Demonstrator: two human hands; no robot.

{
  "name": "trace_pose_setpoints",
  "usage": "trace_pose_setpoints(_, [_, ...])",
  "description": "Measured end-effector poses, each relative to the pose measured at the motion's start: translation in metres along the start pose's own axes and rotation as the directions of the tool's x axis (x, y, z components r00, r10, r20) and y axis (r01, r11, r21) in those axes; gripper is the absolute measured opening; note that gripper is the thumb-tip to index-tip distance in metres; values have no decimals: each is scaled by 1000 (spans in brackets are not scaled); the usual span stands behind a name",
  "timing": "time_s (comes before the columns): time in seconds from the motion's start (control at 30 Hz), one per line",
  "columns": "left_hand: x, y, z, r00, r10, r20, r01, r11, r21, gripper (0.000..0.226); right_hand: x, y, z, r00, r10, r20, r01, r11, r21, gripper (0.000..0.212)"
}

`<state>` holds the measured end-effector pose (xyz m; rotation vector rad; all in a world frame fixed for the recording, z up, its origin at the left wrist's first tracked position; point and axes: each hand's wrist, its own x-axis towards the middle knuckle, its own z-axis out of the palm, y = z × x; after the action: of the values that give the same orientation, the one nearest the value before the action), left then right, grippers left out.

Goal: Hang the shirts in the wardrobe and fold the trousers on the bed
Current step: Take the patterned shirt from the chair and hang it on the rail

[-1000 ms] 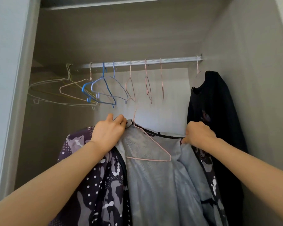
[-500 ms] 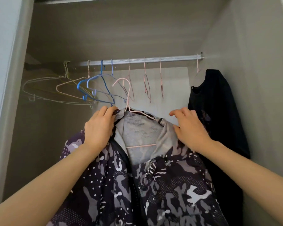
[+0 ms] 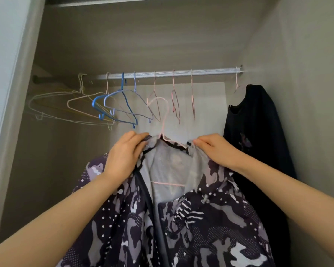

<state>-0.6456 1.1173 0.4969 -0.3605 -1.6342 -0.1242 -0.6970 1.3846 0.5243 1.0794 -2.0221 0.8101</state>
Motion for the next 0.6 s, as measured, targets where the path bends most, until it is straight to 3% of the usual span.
trace_pose_setpoints(0.13, [-2,19,13,999,-13,36,14,999,-50,29,12,-16,8,995,70,70,-72,997,31,49])
trace_pose_setpoints(0.23, [-3,4,11,990,-136,36,138,989,-56,29,1,-5,10,973,158,169,-184,971,150,61])
trace_pose_setpoints(0.3, [-2,-3,9,978,-204,49,207,976,-69,27,-7,-4,11,964,158,212,-182,979,96,59])
trace_pose_setpoints(0.37, [3,0,9,972,-226,71,232,969,-82,24,-7,-3,14,981,124,147,-127,992,9,49])
trace_pose_setpoints(0.5, [17,3,4,945,-284,163,294,955,-46,18,4,9,5,993,107,-54,-112,989,-95,52])
trace_pose_setpoints(0.6, [19,-18,-8,905,-383,186,373,924,87,15,6,24,-12,996,94,-4,-93,979,-184,52])
